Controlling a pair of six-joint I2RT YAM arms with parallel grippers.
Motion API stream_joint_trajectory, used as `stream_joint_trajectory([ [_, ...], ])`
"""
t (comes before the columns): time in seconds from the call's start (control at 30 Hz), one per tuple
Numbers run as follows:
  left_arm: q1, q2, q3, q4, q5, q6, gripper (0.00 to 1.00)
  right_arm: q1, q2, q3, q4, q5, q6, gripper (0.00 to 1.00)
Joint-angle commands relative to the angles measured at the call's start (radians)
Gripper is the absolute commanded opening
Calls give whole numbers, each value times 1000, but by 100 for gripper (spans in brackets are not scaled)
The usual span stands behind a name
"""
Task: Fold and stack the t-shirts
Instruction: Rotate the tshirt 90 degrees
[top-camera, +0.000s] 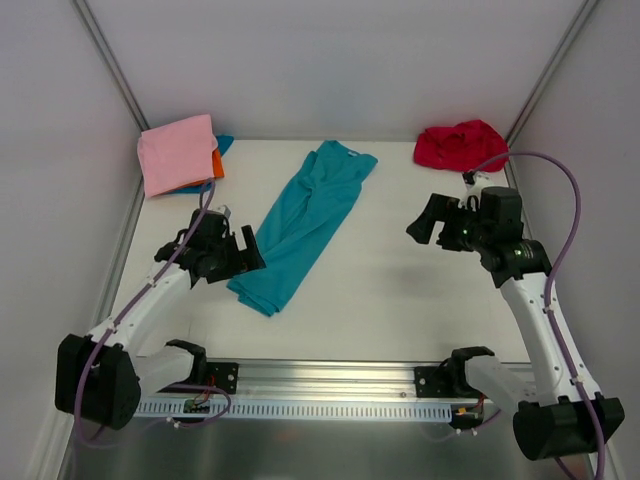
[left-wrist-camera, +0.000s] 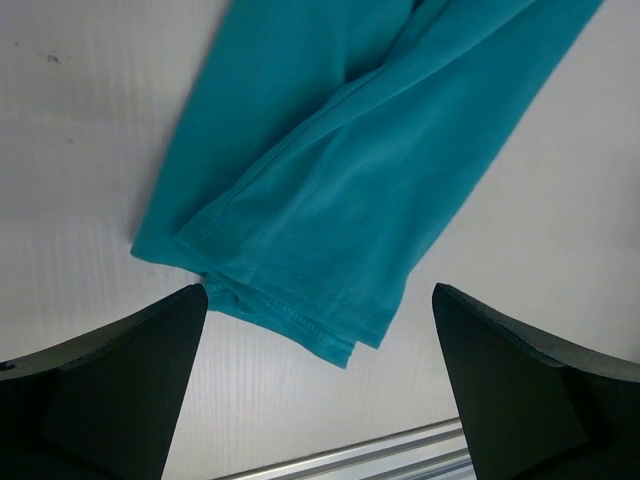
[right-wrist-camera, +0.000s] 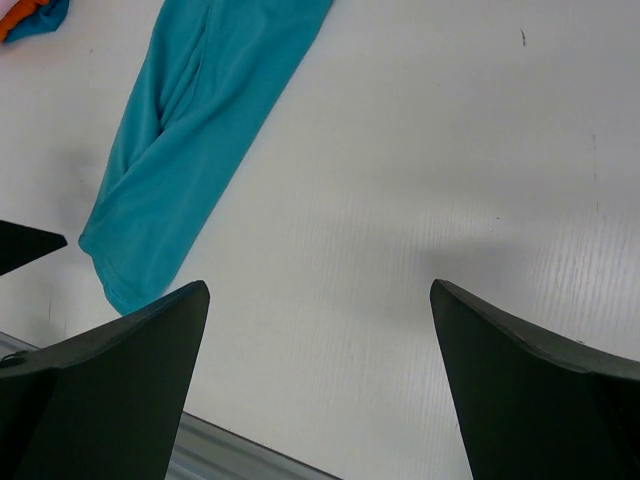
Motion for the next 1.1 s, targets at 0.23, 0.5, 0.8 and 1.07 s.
stream_joint_trajectory([
  [0.23,-53,235,-4,45,-42,-45,99,2,-121,9,-64,14,0,99],
  [0.5,-129,429,85,-68,-195,-36,99,4,-156,4,-67,-1,20,99],
  [0.8,-336,687,232,-169,-176,-95,99,1,-216,6,-100,-4,2,100],
  [1.07,-562,782,436,-240,-90,-207,99,-10,-253,-39,-100,-16,-1,99],
])
